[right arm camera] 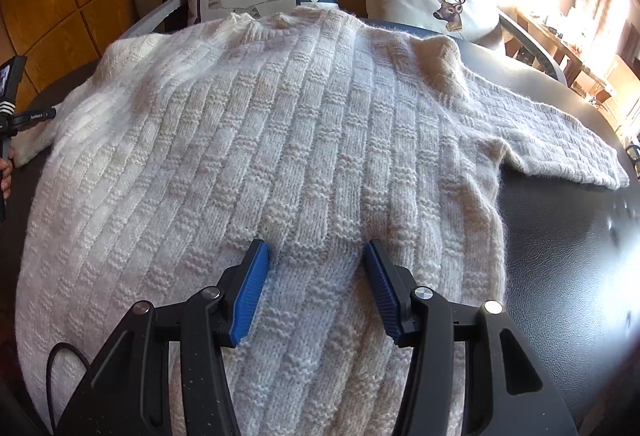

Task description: Fold clothes

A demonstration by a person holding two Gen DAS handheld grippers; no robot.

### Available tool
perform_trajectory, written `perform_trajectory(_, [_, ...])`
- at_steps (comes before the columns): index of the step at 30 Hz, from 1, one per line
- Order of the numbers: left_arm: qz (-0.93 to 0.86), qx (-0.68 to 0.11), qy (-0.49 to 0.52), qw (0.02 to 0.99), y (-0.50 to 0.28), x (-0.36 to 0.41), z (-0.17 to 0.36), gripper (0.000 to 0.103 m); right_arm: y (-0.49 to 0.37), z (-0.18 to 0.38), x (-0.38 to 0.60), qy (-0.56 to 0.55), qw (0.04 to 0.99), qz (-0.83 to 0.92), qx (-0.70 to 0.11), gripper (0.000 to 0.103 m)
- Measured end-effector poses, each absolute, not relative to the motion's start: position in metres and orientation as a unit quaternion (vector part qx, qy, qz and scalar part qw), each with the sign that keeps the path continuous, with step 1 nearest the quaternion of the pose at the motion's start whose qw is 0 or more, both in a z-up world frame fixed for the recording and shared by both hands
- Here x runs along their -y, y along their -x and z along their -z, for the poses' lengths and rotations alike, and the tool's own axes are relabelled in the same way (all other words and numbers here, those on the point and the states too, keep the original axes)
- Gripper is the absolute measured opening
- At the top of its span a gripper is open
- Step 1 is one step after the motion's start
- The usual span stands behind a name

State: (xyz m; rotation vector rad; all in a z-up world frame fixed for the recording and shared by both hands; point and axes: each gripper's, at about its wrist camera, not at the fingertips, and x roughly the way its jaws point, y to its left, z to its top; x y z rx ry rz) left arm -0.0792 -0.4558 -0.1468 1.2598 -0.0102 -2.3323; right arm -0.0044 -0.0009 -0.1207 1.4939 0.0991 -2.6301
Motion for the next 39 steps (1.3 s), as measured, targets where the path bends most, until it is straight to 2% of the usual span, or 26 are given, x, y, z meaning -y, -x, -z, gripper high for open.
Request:
perform_trajectory(10, [0.854, 0.105, -0.455, 0.228, 0.121, 0.440, 0.151, 0.015, 0.009, 0.121, -0.001, -0.500, 0.025, 0.865, -0.032, 0.054])
perform_trajectory(16, [0.872, 0.023, -0.442, 0.207, 0.100, 0.456, 0.136, 0.016, 0.010, 0.121, 0.001, -0.503, 0.024, 0.864, -0.025, 0.055])
perform_trajectory(21, [0.873, 0.018, -0.424, 0.241, 0.081, 0.470, 0.129, 0.016, 0.009, 0.122, 0.002, -0.503, 0.023, 0.864, -0.022, 0.056])
perform_trajectory(26, [0.854, 0.006, -0.449, 0.263, 0.088, 0.492, 0.144, 0.016, 0.009, 0.122, 0.000, -0.501, 0.020, 0.865, -0.022, 0.057])
perform_trajectory(29, [0.853, -0.013, -0.450, 0.265, 0.088, 0.500, 0.151, 0.016, 0.009, 0.122, 0.000, -0.501, 0.019, 0.865, -0.021, 0.057])
perform_trajectory(39, [0.852, 0.001, -0.450, 0.269, 0.090, 0.496, 0.158, 0.016, 0.010, 0.122, 0.001, -0.501, 0.017, 0.865, -0.021, 0.057])
